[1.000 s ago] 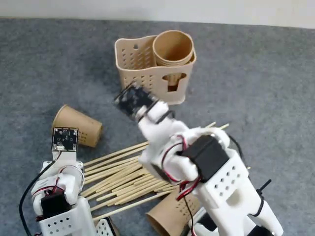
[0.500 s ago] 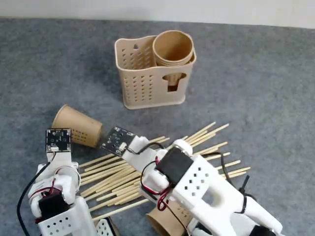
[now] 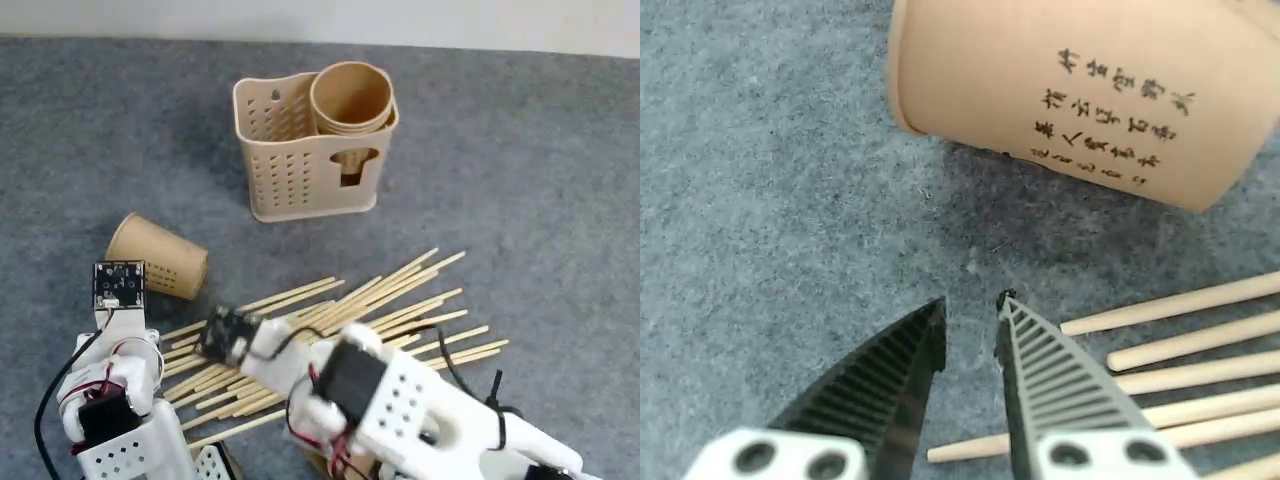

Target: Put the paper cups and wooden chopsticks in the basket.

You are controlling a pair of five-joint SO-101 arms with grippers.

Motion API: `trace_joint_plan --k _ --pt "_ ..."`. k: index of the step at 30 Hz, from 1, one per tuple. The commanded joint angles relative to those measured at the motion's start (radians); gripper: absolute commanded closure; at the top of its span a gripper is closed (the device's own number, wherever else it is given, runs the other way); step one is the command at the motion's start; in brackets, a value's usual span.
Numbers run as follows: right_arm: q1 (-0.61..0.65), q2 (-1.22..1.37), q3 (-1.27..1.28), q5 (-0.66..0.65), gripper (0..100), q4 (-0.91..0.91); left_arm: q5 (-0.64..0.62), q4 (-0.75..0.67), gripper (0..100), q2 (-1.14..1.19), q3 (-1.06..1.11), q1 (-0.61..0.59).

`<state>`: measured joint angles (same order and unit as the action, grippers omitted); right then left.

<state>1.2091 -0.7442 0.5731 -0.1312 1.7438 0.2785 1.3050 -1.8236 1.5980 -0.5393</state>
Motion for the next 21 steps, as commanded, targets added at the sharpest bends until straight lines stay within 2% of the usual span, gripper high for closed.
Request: trace_joint_plan --k 1,4,10,15,21 --pt "0.074 -0.074 0.018 0.026 99.1 0.002 0.005 -0.015 90 -0.015 -0.016 -0.018" --pt "0.079 -0.074 0.073 0.031 94.5 -0.03 0.005 -0.015 90 -0.015 -0.016 -0.018" --pt "0.079 -0.074 0.151 0.034 75.6 -0.067 0.005 -0.015 90 -0.015 -0.016 -0.018" --pt "0.079 -0.074 0.188 0.118 72.4 -0.173 0.005 -0.015 90 -0.015 -0.016 -0.016" --pt "0.12 -0.074 0.272 0.121 67.9 -0.257 0.005 -0.015 90 -0.015 -0.015 -0.015"
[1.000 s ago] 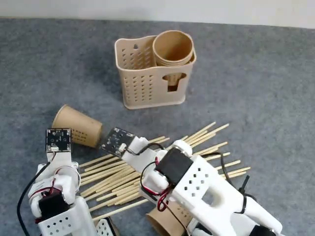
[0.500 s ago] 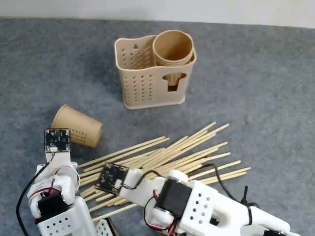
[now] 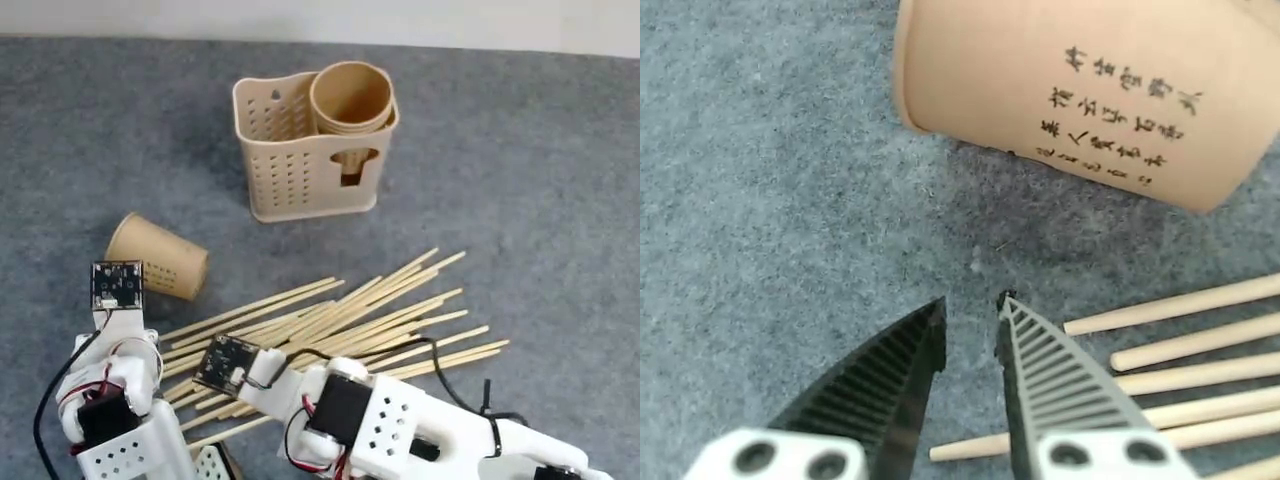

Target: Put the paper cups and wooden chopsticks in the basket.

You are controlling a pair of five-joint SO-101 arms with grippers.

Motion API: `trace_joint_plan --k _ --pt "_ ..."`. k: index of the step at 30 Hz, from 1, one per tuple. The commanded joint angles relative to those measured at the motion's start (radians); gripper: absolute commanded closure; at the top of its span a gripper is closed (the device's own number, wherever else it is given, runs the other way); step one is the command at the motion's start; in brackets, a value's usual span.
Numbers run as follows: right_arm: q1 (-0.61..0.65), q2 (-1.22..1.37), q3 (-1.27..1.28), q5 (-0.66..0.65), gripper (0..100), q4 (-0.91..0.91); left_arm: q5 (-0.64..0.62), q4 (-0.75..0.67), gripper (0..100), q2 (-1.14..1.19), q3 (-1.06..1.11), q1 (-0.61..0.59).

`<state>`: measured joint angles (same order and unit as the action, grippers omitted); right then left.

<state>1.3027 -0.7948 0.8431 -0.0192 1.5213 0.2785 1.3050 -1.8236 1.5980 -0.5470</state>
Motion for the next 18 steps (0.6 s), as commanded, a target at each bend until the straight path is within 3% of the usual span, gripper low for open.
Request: trace_joint_plan --k 1,8,18 --pt "0.027 -0.024 0.007 0.008 67.9 -0.033 0.005 -0.015 90 -0.015 -0.015 -0.007" --pt "0.03 -0.024 0.002 0.005 67.9 0.018 0.005 -0.015 90 -0.015 -0.015 -0.008" --pt "0.031 -0.024 -0.202 0.011 67.9 0.082 0.005 -0.015 90 -0.015 -0.015 -0.008"
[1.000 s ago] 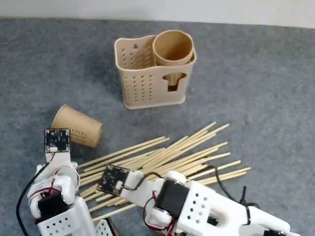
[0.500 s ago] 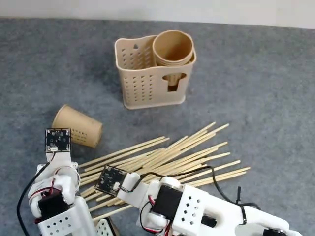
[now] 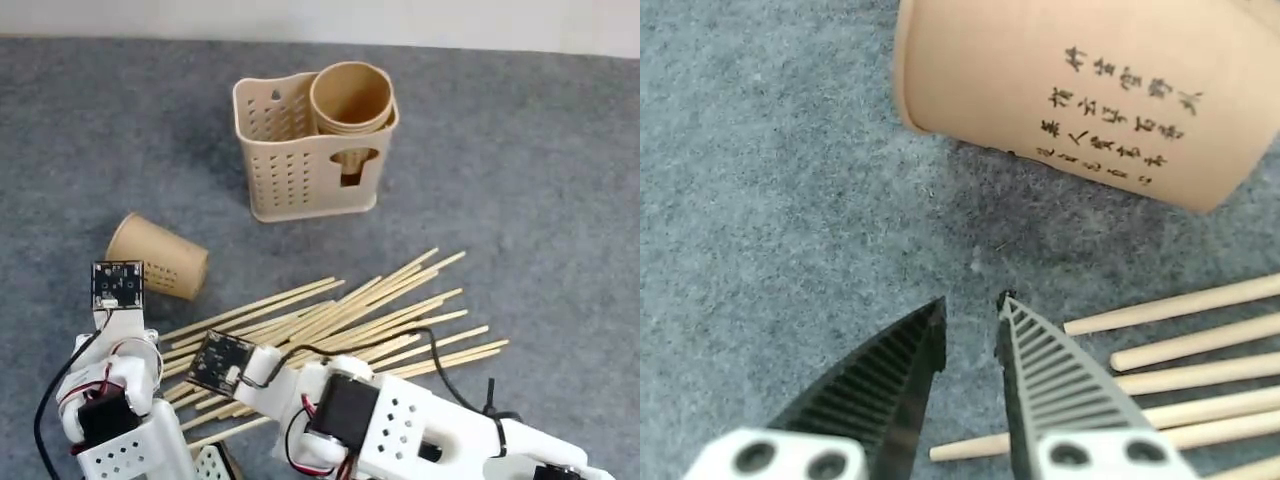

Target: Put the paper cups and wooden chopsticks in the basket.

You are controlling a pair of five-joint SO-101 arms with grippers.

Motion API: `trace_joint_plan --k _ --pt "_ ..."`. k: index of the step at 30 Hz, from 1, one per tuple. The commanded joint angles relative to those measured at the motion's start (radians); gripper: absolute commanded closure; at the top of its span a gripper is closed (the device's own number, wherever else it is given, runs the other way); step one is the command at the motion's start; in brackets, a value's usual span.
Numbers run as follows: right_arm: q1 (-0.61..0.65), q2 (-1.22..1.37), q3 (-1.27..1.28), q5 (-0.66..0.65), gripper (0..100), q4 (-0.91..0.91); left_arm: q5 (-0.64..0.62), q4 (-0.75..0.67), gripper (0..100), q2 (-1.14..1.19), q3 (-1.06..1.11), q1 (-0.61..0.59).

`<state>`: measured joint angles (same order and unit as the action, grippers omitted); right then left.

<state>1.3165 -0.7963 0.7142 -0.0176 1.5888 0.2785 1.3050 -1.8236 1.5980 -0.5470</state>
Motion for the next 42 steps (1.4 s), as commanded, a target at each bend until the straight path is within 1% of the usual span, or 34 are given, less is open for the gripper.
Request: trace_joint_plan --k 1,6,9,13,20,25,28,30,34,42 --pt "0.028 -0.022 -0.065 0.009 68.0 0.015 0.005 -0.015 90 -0.015 -0.015 -0.008" --pt "0.117 -0.021 -0.051 0.011 68.0 0.019 0.005 -0.015 90 -0.015 -0.015 -0.008" --pt "0.14 -0.008 0.008 0.011 68.0 -0.007 0.005 -0.015 90 -0.015 -0.015 -0.008" --pt "0.136 0.071 0.085 0.011 68.0 -0.05 0.005 -0.015 90 -0.015 -0.015 -0.008" --pt "0.134 0.177 0.101 -0.002 68.0 -0.005 0.005 -0.015 90 -0.015 -0.013 -0.008" --pt "0.119 0.163 0.101 -0.092 68.1 0.036 0.005 -0.015 90 -0.015 -0.013 -0.008" --pt "0.061 0.136 0.087 -0.124 70.3 0.061 0.005 -0.015 90 -0.015 -0.013 -0.008" --pt "0.007 0.114 0.067 -0.16 76.0 0.061 0.005 -0.015 90 -0.015 -0.013 -0.008" --pt "-0.113 0.09 0.065 -0.278 87.2 0.061 0.005 -0.015 90 -0.015 -0.013 -0.008" --pt "-0.412 0.007 0.056 -0.456 92.2 0.065 0.005 -0.015 90 -0.015 -0.012 -0.005"
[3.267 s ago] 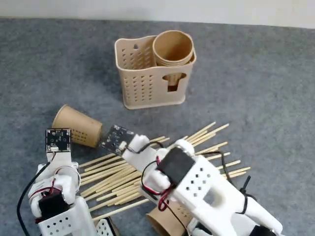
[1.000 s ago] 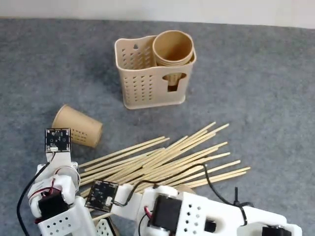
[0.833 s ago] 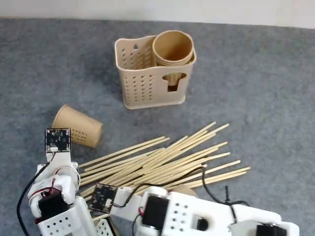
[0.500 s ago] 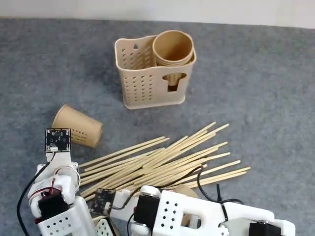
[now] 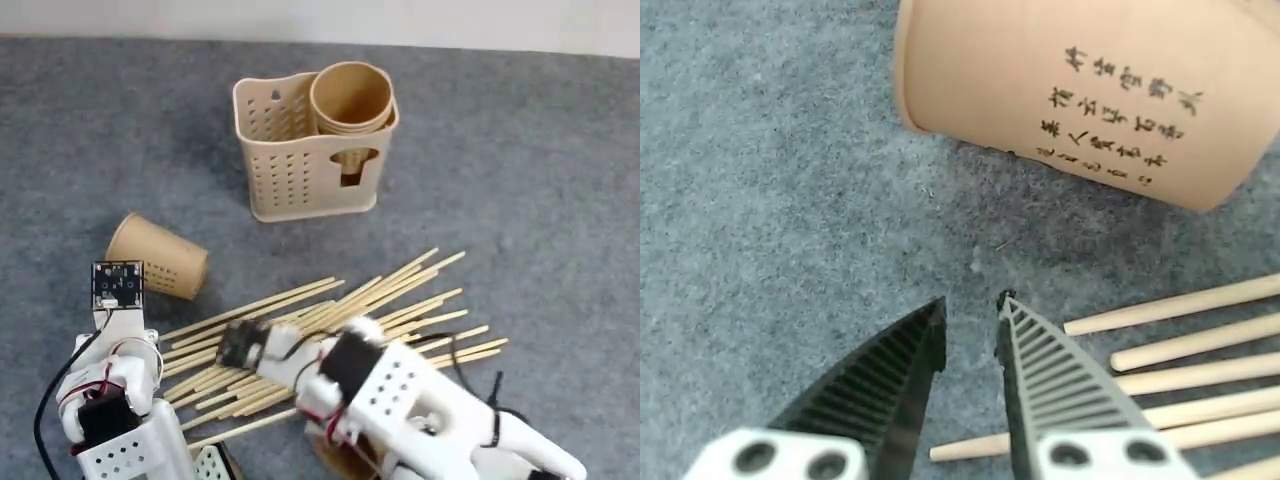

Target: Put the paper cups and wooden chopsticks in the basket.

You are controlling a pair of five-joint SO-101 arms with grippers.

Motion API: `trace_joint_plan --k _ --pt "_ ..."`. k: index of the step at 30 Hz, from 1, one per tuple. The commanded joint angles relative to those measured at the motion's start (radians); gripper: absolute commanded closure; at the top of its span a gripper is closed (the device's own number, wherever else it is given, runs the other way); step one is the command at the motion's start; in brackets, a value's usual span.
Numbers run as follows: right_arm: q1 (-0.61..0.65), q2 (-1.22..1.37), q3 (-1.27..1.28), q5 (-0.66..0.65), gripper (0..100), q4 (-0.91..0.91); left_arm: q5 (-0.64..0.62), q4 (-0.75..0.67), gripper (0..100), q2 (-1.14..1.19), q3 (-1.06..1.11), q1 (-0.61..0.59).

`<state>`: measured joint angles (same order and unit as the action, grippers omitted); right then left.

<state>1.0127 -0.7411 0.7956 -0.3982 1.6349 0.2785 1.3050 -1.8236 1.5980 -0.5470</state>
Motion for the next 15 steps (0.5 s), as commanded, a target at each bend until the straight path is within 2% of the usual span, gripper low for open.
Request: trace_joint_plan --k 1,12,15 --pt "-0.137 -0.068 -0.025 -0.103 93.3 0.019 0.005 -0.015 90 -0.015 -0.012 -0.005" --pt "-0.377 -0.242 -0.025 -0.253 95.9 0.021 0.005 -0.015 90 -0.015 -0.012 -0.004" --pt "-0.441 -0.268 -0.027 -0.29 99.3 0.019 0.005 -0.015 90 -0.015 -0.012 -0.004"
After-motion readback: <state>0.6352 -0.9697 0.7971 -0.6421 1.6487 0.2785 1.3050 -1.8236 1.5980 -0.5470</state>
